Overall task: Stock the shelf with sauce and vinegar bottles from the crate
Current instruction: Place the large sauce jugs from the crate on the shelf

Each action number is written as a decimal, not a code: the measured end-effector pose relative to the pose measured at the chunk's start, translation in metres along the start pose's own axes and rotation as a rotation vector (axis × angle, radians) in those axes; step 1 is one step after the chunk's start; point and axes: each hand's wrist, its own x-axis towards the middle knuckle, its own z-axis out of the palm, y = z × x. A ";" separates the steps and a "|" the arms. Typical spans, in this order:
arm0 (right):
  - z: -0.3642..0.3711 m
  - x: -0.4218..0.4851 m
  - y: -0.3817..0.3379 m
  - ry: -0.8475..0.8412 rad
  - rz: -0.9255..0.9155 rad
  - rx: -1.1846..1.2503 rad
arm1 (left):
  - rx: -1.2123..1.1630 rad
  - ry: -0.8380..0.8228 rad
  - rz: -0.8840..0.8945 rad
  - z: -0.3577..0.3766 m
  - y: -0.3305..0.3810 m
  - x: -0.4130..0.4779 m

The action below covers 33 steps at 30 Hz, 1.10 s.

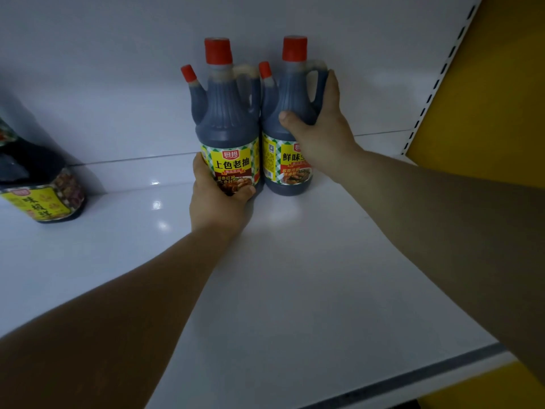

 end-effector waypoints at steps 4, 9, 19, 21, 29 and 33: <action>0.004 -0.006 -0.001 0.000 0.051 0.015 | -0.004 -0.029 -0.021 -0.003 0.002 0.001; -0.012 -0.029 -0.007 -0.044 0.194 -0.039 | -0.062 -0.187 -0.176 -0.017 0.010 0.001; -0.080 -0.134 -0.030 -0.147 0.292 -0.541 | 0.385 -0.567 0.090 -0.079 0.050 -0.059; -0.088 -0.159 -0.048 -0.132 0.322 -0.576 | 0.412 -0.666 0.139 -0.087 0.065 -0.078; -0.136 -0.276 -0.104 -0.035 0.430 -0.674 | 0.326 -1.110 0.344 -0.091 0.116 -0.188; -0.176 -0.356 -0.087 -0.048 0.588 -0.747 | 0.156 -1.293 0.394 -0.064 0.122 -0.255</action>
